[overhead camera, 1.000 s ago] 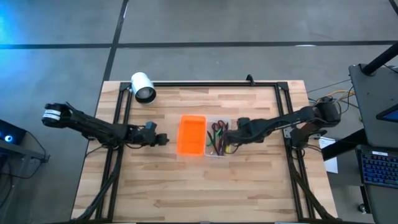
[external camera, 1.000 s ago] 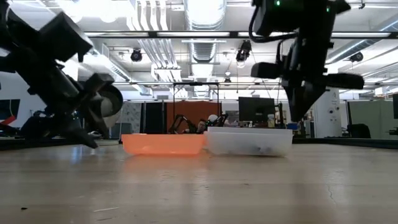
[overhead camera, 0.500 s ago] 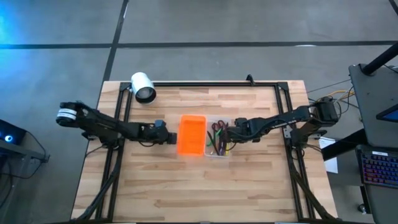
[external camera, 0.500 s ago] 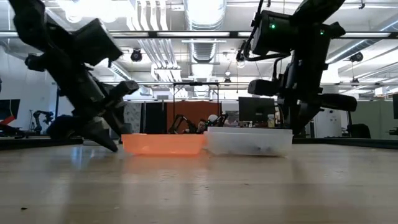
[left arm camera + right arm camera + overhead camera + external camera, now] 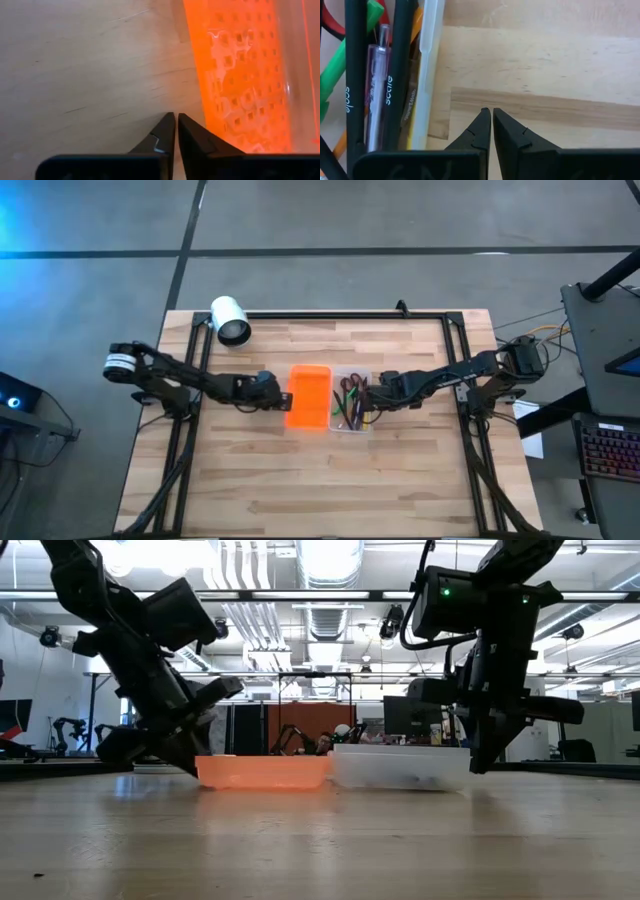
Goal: Pick & place school supplies into a supply box
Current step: Close the orange supply box
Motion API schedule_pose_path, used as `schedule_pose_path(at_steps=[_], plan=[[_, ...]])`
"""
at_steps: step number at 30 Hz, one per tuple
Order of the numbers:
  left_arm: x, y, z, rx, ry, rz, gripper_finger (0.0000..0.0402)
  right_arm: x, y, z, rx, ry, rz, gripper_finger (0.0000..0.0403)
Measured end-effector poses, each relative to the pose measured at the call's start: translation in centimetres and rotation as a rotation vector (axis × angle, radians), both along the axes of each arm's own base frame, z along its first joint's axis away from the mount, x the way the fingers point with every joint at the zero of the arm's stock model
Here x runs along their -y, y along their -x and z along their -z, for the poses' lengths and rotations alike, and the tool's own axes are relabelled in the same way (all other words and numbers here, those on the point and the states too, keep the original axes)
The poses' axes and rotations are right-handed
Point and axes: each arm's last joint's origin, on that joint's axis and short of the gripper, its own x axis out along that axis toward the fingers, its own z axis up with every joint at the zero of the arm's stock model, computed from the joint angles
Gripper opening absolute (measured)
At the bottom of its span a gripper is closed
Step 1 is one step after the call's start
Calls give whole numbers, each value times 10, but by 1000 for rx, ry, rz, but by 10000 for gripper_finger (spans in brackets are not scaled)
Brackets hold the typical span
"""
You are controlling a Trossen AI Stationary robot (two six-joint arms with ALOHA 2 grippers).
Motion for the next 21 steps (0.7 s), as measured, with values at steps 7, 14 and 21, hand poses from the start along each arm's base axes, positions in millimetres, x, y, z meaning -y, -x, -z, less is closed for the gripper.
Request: schedule_pose_path(at_steps=[7, 14, 21], plan=[[-7, -9, -10, 37, -11, 15, 2, 7, -5, 4, 10, -11, -40, 13], [-8, -23, -26, 93, -27, 22, 2, 10, -8, 7, 28, -15, -45, 13], [-9, -29, -44, 162, -37, 17, 2, 10, -5, 7, -10, -12, -65, 13]])
